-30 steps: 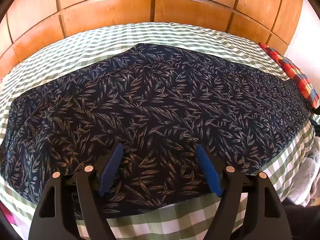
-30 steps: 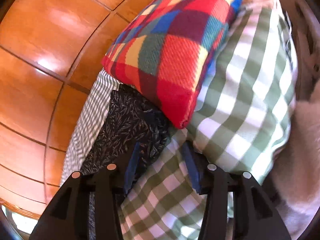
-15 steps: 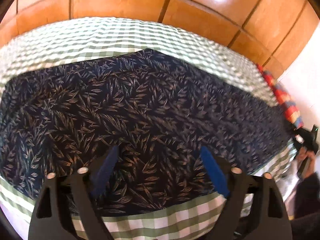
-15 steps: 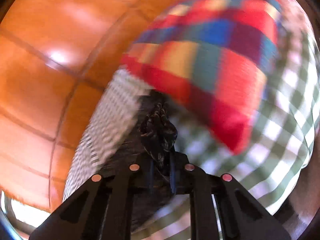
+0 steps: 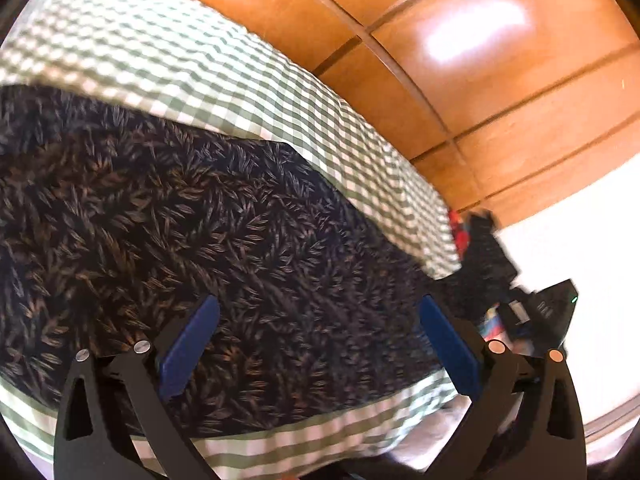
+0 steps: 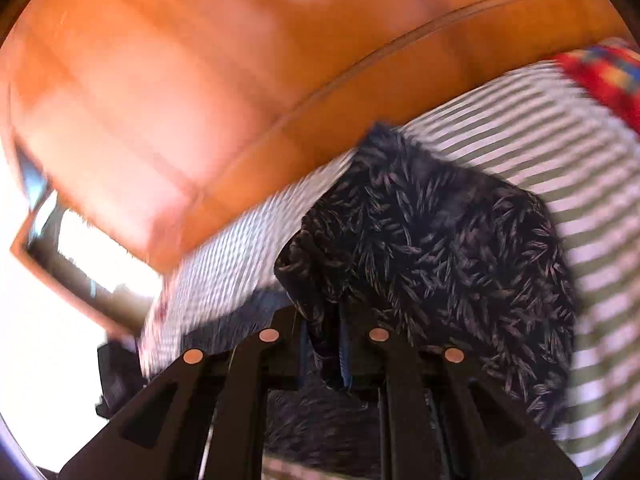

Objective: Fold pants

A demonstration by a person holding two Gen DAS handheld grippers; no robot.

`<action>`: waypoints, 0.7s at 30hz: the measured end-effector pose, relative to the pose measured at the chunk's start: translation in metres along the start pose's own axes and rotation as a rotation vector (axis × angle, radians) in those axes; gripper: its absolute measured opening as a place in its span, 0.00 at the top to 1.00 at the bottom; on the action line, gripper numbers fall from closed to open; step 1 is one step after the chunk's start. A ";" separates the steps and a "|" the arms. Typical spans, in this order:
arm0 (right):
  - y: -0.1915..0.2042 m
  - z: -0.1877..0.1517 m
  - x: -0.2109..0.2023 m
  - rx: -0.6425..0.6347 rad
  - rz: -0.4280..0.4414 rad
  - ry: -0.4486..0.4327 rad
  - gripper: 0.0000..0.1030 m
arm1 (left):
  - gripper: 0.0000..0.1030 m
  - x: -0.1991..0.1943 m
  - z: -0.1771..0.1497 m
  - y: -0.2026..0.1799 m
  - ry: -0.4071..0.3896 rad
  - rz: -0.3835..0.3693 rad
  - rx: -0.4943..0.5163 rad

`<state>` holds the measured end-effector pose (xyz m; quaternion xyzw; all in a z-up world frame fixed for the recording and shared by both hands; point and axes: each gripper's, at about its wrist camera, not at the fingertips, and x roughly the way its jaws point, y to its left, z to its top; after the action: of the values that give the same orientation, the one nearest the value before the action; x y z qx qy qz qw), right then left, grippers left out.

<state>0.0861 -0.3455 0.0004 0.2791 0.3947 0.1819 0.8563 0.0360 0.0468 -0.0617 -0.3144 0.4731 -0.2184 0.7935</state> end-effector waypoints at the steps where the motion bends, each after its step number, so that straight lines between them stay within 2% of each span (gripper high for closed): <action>1: 0.011 -0.008 0.015 -0.031 -0.004 0.043 0.89 | 0.04 0.001 0.001 0.002 0.005 -0.026 -0.026; 5: 0.043 -0.045 0.067 -0.128 -0.011 0.185 0.89 | 0.08 0.013 0.004 0.004 0.058 -0.098 -0.078; 10: 0.050 -0.078 0.090 -0.256 -0.090 0.250 0.89 | 0.11 0.035 0.004 -0.006 0.130 -0.139 -0.082; 13: 0.052 -0.095 0.082 -0.303 -0.086 0.250 0.89 | 0.11 0.053 0.004 -0.015 0.170 -0.161 -0.082; 15: 0.053 -0.100 0.080 -0.334 -0.059 0.264 0.84 | 0.11 0.065 0.005 -0.019 0.195 -0.155 -0.072; 17: 0.051 -0.105 0.070 -0.340 -0.037 0.269 0.84 | 0.11 0.079 0.001 -0.025 0.229 -0.129 -0.057; 19: 0.049 -0.108 0.061 -0.332 -0.006 0.273 0.84 | 0.16 0.093 0.002 -0.032 0.254 -0.109 -0.051; 21: 0.045 -0.109 0.052 -0.297 0.028 0.272 0.81 | 0.27 0.107 0.002 -0.036 0.280 -0.088 -0.052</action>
<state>0.0297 -0.2466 -0.0598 0.1280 0.4718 0.2859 0.8242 0.0850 -0.0466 -0.1015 -0.3216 0.5703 -0.2825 0.7010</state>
